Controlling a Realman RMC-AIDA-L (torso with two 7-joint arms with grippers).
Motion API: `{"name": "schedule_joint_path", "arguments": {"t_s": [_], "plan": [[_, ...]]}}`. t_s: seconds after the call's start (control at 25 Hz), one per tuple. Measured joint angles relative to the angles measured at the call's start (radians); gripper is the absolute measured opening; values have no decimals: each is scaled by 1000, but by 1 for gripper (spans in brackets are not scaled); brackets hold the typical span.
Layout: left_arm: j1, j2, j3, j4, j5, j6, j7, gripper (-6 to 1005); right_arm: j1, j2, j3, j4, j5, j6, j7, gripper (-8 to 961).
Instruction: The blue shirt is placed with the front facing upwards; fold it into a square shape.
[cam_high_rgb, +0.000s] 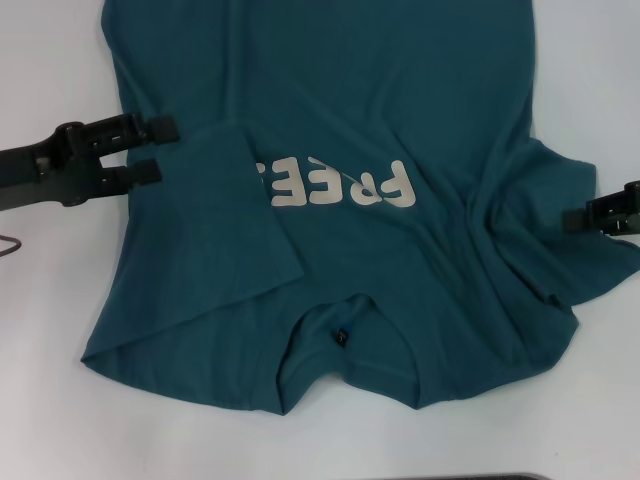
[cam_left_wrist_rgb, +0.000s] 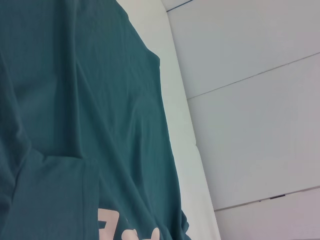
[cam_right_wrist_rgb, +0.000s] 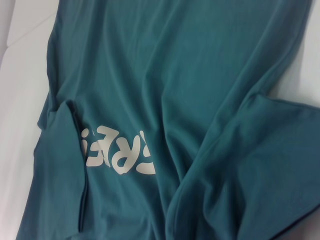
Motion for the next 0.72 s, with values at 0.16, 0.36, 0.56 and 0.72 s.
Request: {"name": "schedule_joint_path", "arguments": {"t_s": [0.16, 0.36, 0.56, 0.72], "plan": [[0, 1, 0, 0, 0, 0, 0, 938, -1, -4, 5, -3, 0, -16, 1, 250], [0, 1, 0, 0, 0, 0, -1, 938, -8, -5, 1, -18, 0, -19, 6, 84], [5, 2, -12, 0, 0, 1, -2, 938, -32, -10, 10, -70, 1, -33, 21, 43], [15, 2, -25, 0, 0, 7, -2, 938, -62, -14, 39, -142, 5, -45, 47, 10]]}}
